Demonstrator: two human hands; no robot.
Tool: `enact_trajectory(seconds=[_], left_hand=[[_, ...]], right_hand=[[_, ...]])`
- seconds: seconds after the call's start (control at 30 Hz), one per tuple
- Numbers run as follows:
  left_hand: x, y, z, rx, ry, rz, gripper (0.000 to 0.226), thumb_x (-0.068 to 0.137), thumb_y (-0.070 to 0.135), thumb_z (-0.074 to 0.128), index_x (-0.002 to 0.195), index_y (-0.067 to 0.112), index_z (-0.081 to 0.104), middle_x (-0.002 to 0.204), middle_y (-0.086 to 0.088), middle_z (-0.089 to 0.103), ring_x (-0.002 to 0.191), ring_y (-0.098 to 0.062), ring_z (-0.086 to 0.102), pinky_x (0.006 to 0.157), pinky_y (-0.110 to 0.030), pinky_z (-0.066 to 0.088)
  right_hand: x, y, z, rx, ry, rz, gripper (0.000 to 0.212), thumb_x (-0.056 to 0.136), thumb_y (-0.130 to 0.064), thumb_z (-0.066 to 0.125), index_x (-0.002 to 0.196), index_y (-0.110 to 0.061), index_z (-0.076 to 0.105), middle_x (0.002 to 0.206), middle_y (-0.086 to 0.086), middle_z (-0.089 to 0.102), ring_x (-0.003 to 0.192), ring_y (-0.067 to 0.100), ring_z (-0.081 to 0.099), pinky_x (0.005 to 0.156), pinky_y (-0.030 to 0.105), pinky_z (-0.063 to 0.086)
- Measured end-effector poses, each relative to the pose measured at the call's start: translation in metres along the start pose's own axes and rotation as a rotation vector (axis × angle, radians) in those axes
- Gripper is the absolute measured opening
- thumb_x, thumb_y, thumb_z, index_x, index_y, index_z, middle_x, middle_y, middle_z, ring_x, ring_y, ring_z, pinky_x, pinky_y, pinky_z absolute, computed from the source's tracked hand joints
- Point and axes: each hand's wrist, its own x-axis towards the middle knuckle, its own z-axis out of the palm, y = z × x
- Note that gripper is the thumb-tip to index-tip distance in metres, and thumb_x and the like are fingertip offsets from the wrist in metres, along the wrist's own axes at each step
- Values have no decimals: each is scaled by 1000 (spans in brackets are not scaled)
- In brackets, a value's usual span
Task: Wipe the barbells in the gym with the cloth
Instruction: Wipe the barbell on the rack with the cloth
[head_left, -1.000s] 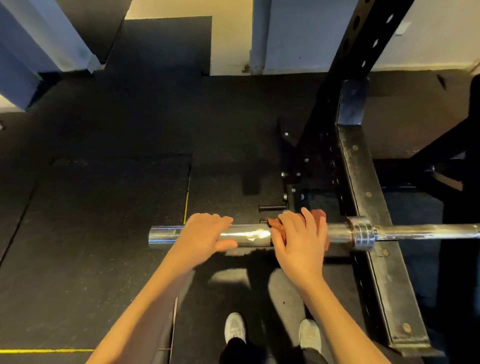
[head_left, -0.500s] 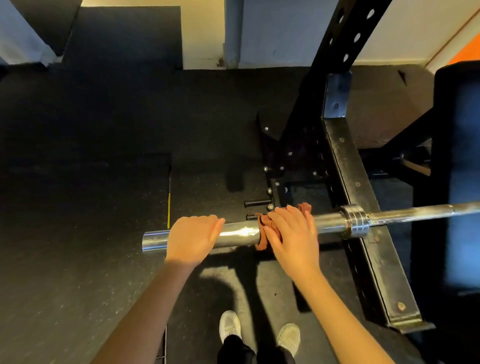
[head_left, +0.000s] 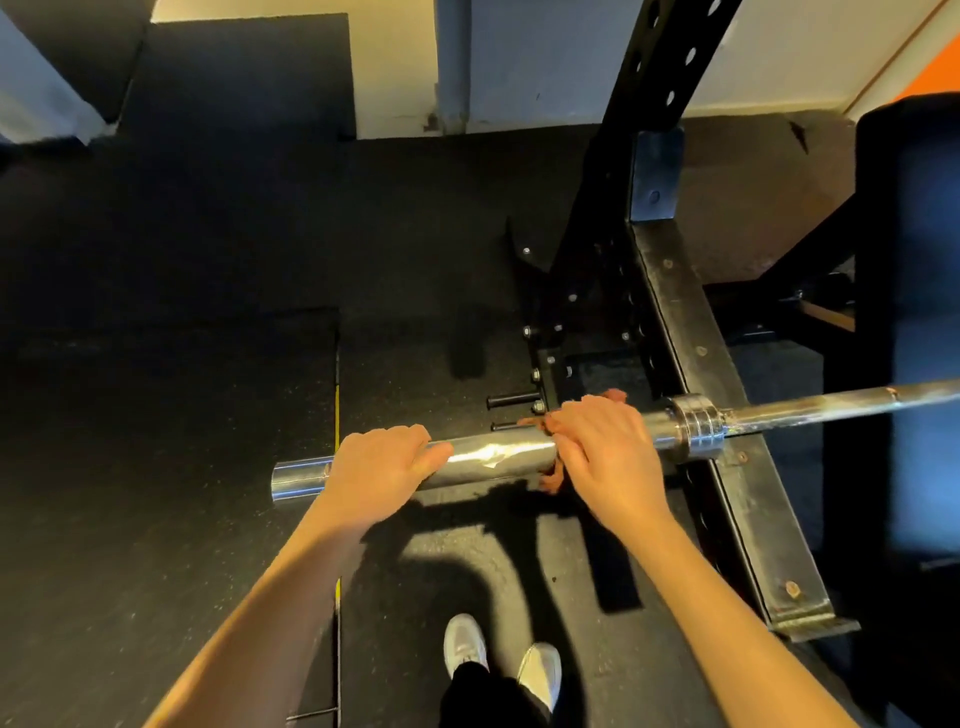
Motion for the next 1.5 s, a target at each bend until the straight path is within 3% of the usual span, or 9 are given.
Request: enact_trajectory(seconds=[0.2,0.37,0.57,0.73,0.93,1.13,1.23,1.33,1.5], left_hand=[[18,6,-4,-49,-289,9,62,78,63,65,127,30,47,115,8,60,97,-14,55,74,-30,39],[18,16,-3,9,-247,-30,52,78,57,67,118,28,49,93,10,53,83,-12,50,69,-29,40],[10,22,0,42,-147,-71,52,81,54,66,122,28,48,104,7,62,84,-12,53,79,-30,50],[-2,30,9,76,-30,-74,45,82,52,66,116,28,51,101,9,61,84,-12,56,75,-29,46],[9,25,2,7,-314,-77,56,74,55,71,119,28,49,110,5,63,94,-16,57,81,-33,50],[-5,31,18,55,-179,-97,53,78,56,67,117,26,48,107,5,64,92,-19,61,76,-33,48],[3,25,9,-47,-370,-83,60,71,57,71,118,27,49,106,6,62,93,-17,59,80,-36,52],[-5,34,15,58,-232,-103,45,77,51,67,111,28,49,98,6,61,84,-15,56,71,-30,46],[-22,43,29,135,-6,-111,38,81,44,65,110,25,50,102,5,64,92,-19,62,75,-33,47]], right_hand=[[12,-14,1,-48,157,443,27,90,-23,43,71,-23,63,70,-10,49,79,15,50,97,42,39],[-8,-3,-4,25,7,-64,24,87,-21,50,102,-18,68,100,-5,63,101,19,55,94,37,38],[7,1,-6,-78,90,399,12,87,-21,49,80,-22,58,78,-6,52,78,14,49,81,32,39],[-8,-11,3,53,-21,-56,20,86,-18,47,91,-18,66,85,-5,59,86,16,53,84,35,40],[-10,9,-7,-63,87,381,17,88,-23,46,82,-19,61,82,-6,54,88,16,52,88,37,42],[-23,2,-5,57,-37,-77,17,87,-21,49,91,-21,66,85,-5,60,85,18,54,84,31,35],[-17,32,-23,-12,-69,154,18,87,-22,51,89,-21,69,80,-5,62,81,16,57,77,29,39],[-24,1,-10,0,79,382,8,86,-20,55,83,-21,62,83,-5,57,88,16,53,91,37,43],[-41,-17,3,98,-15,-24,20,82,-19,47,92,-18,65,91,-4,60,93,18,52,92,37,39]])
